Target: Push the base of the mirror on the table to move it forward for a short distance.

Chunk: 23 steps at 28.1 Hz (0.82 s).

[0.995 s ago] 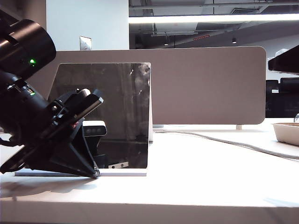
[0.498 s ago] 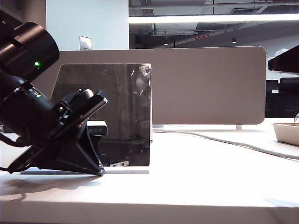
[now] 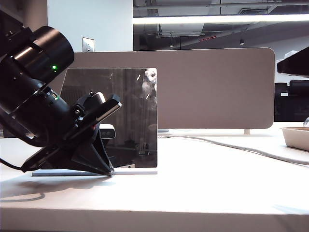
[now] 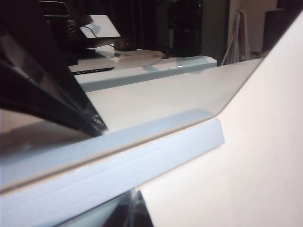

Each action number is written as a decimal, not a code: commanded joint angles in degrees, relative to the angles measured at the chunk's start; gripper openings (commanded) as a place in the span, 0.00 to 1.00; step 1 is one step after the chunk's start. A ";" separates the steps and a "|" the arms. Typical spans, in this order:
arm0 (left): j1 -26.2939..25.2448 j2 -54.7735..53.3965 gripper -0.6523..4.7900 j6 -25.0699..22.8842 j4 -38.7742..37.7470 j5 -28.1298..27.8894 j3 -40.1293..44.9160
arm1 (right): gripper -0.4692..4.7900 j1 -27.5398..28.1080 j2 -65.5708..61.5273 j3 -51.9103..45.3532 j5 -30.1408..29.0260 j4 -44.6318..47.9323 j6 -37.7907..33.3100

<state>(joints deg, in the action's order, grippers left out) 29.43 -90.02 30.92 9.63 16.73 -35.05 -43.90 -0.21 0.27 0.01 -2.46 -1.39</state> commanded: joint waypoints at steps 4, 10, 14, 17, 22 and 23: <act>-3.02 -0.46 0.12 0.24 0.44 -1.05 -0.63 | 0.13 0.02 -0.02 0.04 0.04 0.96 0.11; -5.03 -0.79 0.12 -0.48 0.17 -1.31 -0.83 | 0.13 0.02 -0.02 0.04 0.04 0.96 0.11; -5.42 -2.82 0.12 -0.55 0.26 -1.38 -1.86 | 0.13 0.02 -0.02 0.04 0.07 0.96 0.11; -5.42 -4.39 0.12 -0.70 0.28 -1.36 -2.93 | 0.13 0.02 -0.02 0.04 0.04 0.96 0.11; -5.42 -6.16 0.12 -0.92 0.33 -1.55 -4.59 | 0.13 0.02 -0.02 0.04 0.04 0.96 0.11; -5.44 -6.62 0.12 -0.92 0.37 -1.79 -4.98 | 0.13 0.02 -0.02 0.04 0.04 0.96 0.11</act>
<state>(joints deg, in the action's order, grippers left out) 24.14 -95.59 30.41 11.75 16.45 -39.75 -43.90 -0.21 0.27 0.01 -2.46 -1.39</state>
